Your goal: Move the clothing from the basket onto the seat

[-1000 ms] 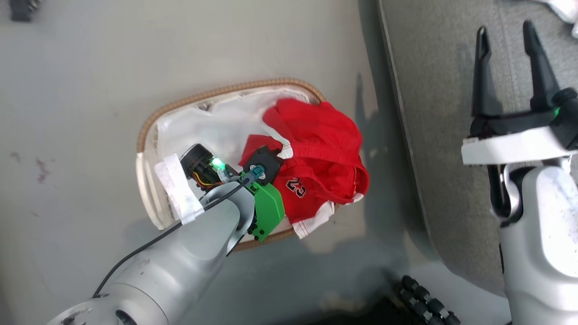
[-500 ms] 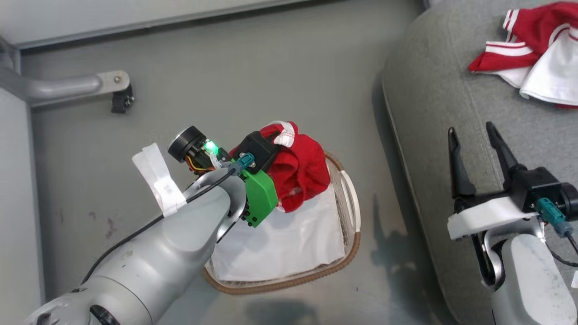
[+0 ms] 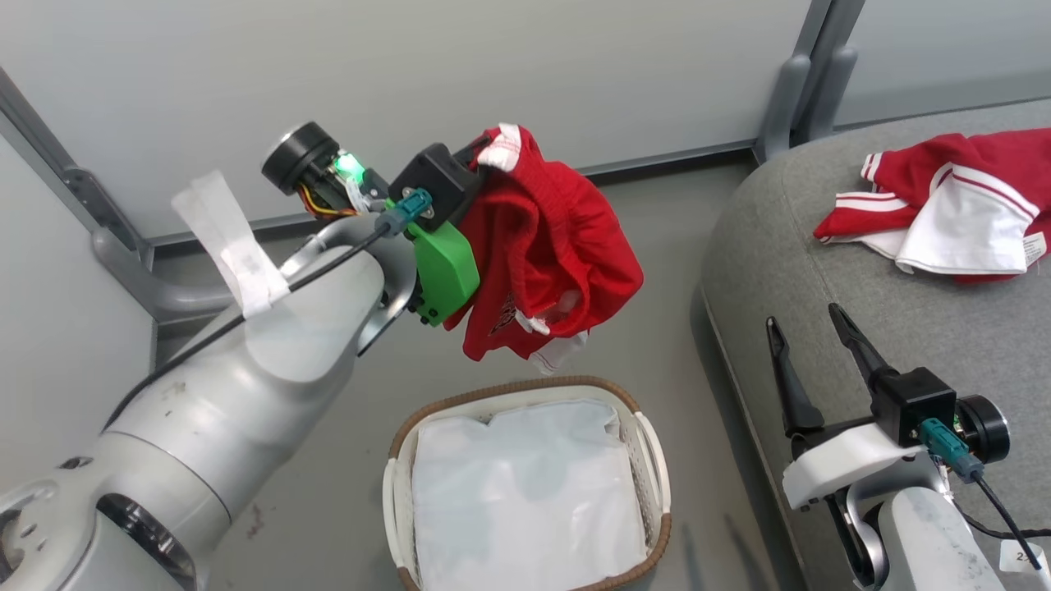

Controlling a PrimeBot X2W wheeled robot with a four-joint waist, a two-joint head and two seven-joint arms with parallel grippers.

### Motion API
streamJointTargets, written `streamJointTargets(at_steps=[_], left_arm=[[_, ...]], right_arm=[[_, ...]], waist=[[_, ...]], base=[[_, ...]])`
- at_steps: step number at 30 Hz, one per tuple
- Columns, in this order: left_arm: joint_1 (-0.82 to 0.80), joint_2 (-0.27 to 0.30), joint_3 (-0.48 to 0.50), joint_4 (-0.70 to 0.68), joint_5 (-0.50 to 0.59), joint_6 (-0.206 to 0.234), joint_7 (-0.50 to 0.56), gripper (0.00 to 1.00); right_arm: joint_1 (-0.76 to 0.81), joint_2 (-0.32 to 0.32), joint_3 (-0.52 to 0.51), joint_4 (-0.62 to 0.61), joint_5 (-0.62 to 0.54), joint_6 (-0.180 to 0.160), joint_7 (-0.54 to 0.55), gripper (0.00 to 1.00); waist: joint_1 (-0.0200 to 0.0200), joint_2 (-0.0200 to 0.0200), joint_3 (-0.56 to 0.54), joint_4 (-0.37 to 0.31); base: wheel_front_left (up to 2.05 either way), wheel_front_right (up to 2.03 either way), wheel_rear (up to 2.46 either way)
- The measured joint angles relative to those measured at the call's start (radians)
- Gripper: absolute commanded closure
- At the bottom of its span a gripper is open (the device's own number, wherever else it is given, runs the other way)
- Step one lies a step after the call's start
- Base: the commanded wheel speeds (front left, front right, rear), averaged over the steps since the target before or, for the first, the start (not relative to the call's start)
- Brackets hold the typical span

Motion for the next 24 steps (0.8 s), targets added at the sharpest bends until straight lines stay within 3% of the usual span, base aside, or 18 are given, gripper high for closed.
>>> streamJointTargets(at_steps=[15,24], left_arm=[[-0.152,0.040,0.030,-0.073,0.020,-0.002,0.000,1.00],[-0.163,0.028,0.032,-0.127,0.025,-0.002,-0.002,1.00]], right_arm=[[-0.034,0.000,0.108,0.052,-0.021,0.000,0.000,0.00],[-0.142,0.000,0.164,0.172,-0.084,0.000,0.000,0.00]], waist=[[0.0000,0.0000,-0.111,0.009],[0.0000,0.0000,-0.117,0.036]], base=[[0.00,0.00,0.00],[0.00,0.00,0.00]])
